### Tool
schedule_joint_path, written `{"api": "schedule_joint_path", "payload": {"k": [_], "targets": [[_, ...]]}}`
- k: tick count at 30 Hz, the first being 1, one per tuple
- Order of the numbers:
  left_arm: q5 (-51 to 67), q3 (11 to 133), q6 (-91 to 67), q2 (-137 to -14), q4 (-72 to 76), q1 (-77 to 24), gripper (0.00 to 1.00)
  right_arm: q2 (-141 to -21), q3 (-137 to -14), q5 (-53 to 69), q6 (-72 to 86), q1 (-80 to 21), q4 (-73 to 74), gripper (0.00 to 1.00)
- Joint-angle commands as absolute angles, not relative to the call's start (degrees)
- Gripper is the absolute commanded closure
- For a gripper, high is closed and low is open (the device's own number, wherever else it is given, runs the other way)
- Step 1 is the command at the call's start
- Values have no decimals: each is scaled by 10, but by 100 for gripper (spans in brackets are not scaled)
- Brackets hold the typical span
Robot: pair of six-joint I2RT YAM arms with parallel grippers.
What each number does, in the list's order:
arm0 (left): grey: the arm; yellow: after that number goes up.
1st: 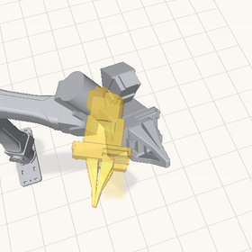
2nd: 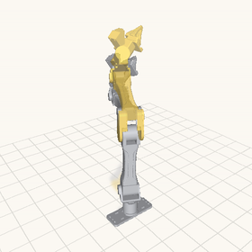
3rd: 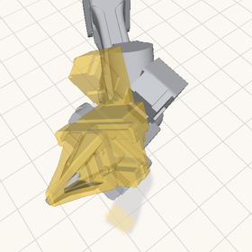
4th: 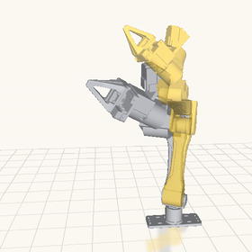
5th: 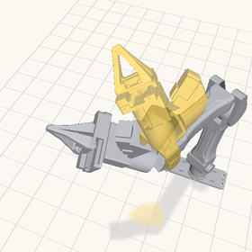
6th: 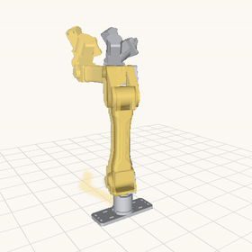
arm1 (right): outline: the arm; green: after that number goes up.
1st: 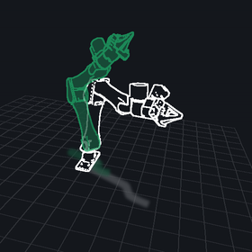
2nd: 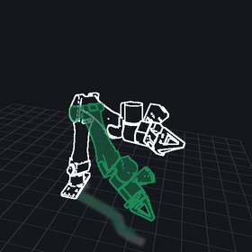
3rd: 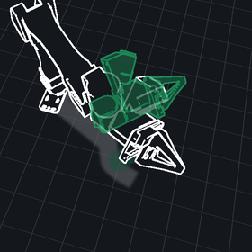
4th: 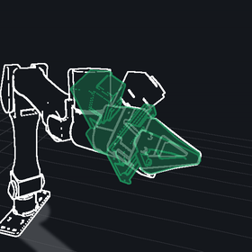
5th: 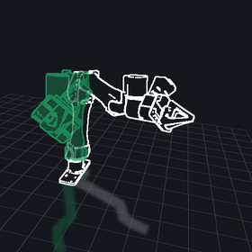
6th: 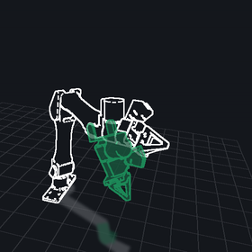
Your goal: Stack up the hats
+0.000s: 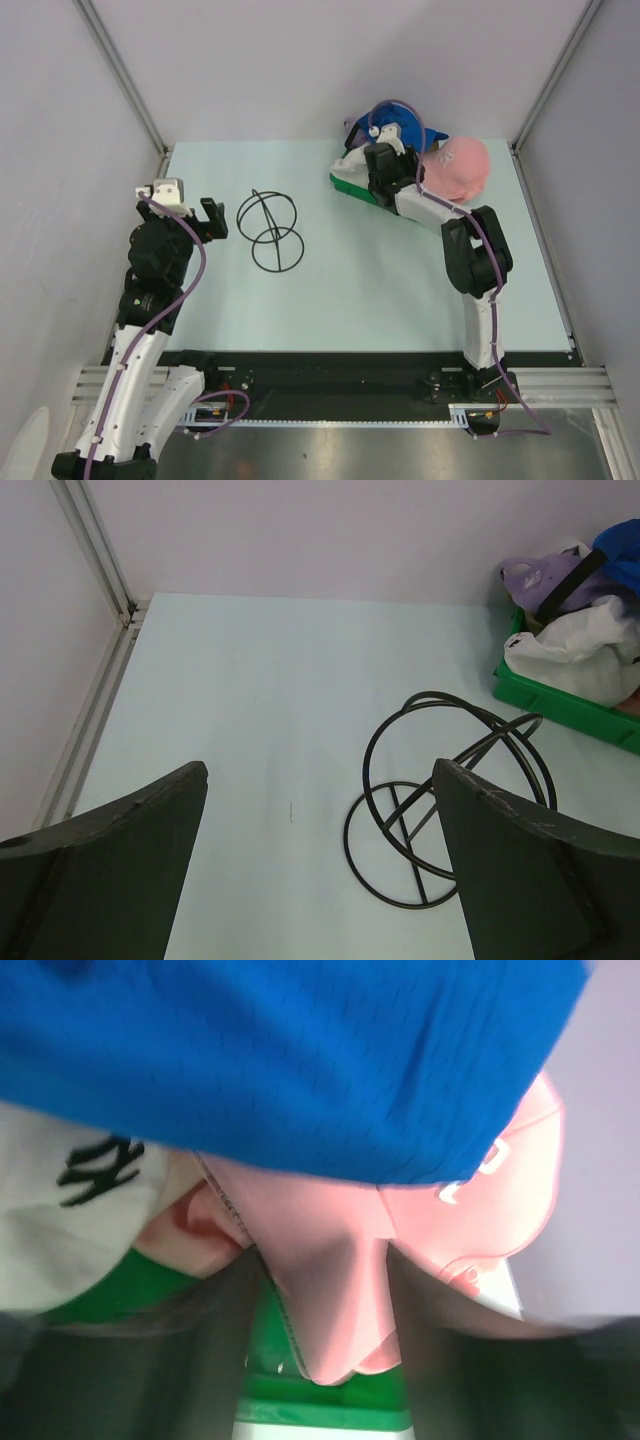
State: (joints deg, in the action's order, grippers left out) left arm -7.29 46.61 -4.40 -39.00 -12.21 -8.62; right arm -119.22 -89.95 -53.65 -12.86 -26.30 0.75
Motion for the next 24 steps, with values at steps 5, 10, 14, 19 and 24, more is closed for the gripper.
{"api": "schedule_joint_path", "payload": {"k": [5,10,14,19,24], "targets": [[-76,465,-33,-386,-113,-89,0,-1165,-928,-589,-186,-264,-36,96],[-81,463,-33,-383,-113,-89,0,-1110,-913,-592,-191,-265,-17,100],[-84,459,-33,-380,-110,-89,0,-1043,-904,-595,-184,-265,50,100],[-96,448,-33,-384,-99,-89,0,-968,-889,-628,-189,-266,99,100],[-119,468,-40,-427,-131,-89,0,-886,-911,-634,-175,-291,189,100]]}}
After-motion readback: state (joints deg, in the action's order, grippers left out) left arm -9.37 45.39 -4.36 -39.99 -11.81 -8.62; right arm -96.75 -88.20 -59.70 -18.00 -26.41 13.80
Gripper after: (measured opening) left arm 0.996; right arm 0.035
